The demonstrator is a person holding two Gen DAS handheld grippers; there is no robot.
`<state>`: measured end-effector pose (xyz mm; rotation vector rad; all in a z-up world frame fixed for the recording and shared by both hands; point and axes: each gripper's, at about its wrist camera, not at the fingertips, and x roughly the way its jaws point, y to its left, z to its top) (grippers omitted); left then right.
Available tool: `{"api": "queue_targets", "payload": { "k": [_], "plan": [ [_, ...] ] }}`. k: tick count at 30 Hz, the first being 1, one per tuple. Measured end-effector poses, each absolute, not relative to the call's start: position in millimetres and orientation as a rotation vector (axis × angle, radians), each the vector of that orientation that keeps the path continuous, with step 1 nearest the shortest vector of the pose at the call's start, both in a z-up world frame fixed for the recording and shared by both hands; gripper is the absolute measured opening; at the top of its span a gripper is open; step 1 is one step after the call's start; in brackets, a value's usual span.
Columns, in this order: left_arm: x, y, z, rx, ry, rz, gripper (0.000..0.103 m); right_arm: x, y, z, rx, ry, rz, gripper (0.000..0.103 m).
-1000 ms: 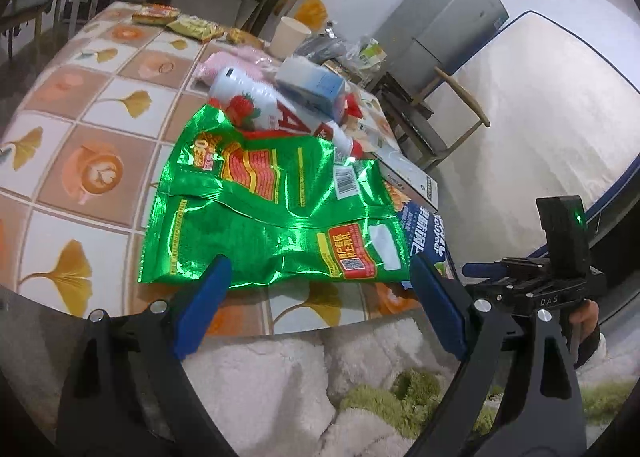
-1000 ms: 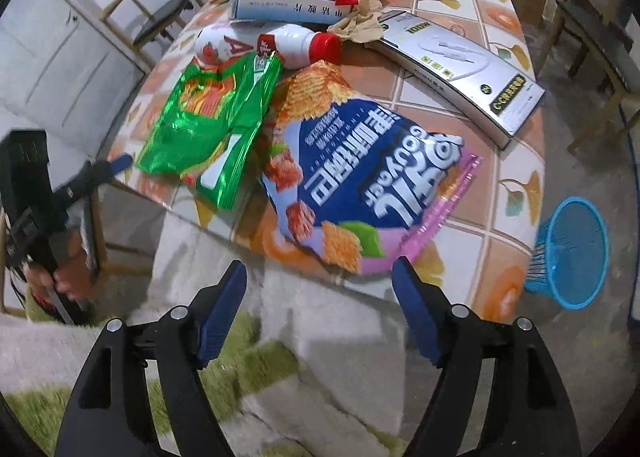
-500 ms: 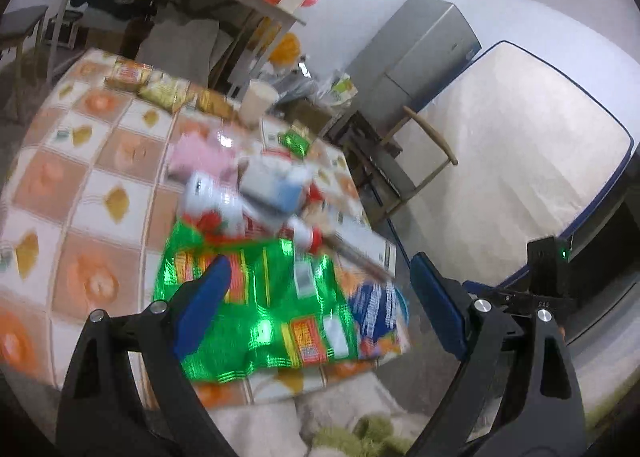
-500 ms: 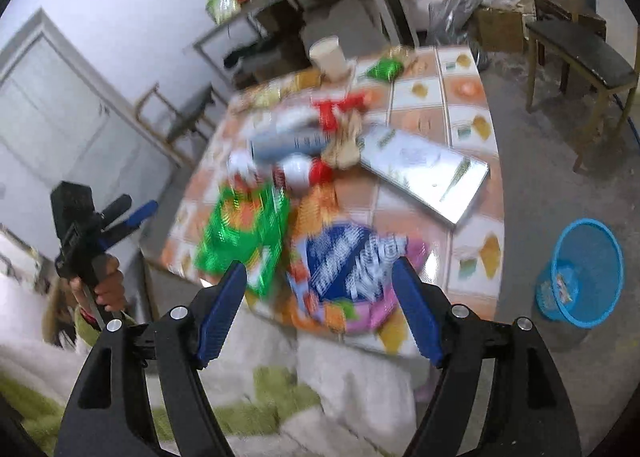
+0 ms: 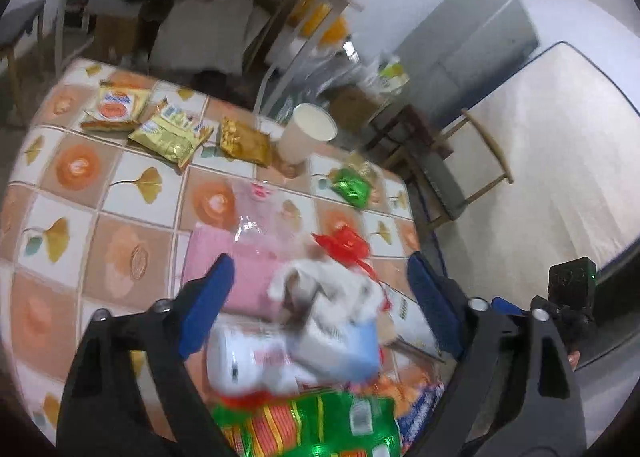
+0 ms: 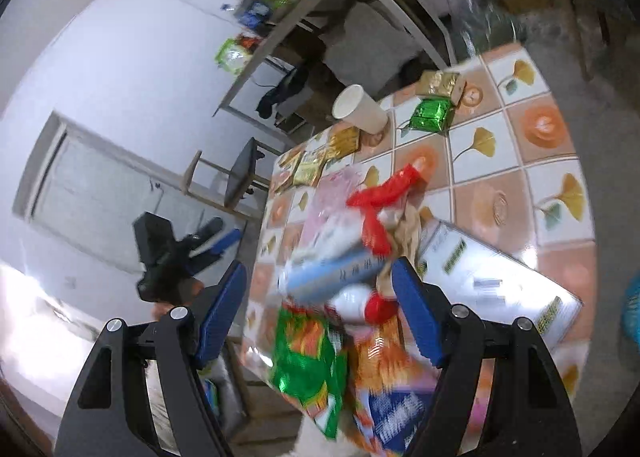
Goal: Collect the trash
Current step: 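Grasp the clear plastic bag with the left tool while the right tool grasps the red wrapper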
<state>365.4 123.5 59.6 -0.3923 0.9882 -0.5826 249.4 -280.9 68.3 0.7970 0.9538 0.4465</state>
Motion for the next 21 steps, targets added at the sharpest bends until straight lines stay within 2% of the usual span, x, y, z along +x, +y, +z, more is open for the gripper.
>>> {"api": "queue_targets", "payload": {
  "k": [2,8,15,18,21],
  "plan": [
    [397,115,43,-0.397,1.046,-0.55,0.072,282,-285,48,0.864,1.009,0.439,0.073],
    [469,93,-11,-0.411,1.2,-0.466,0.071,358,-281,-17,0.961,1.197,0.37,0.073],
    [502,69,-49,-0.335,1.328,-0.41,0.07,415,-261,-71,0.993,1.309,0.305,0.073],
    [510,63,-59,-0.296,1.365,-0.376,0.058,432,-253,-86,0.975,1.343,0.269,0.072],
    [513,61,-63,-0.264,1.367,-0.359,0.045,444,-247,-95,0.975,1.357,0.253,0.064]
  ]
}}
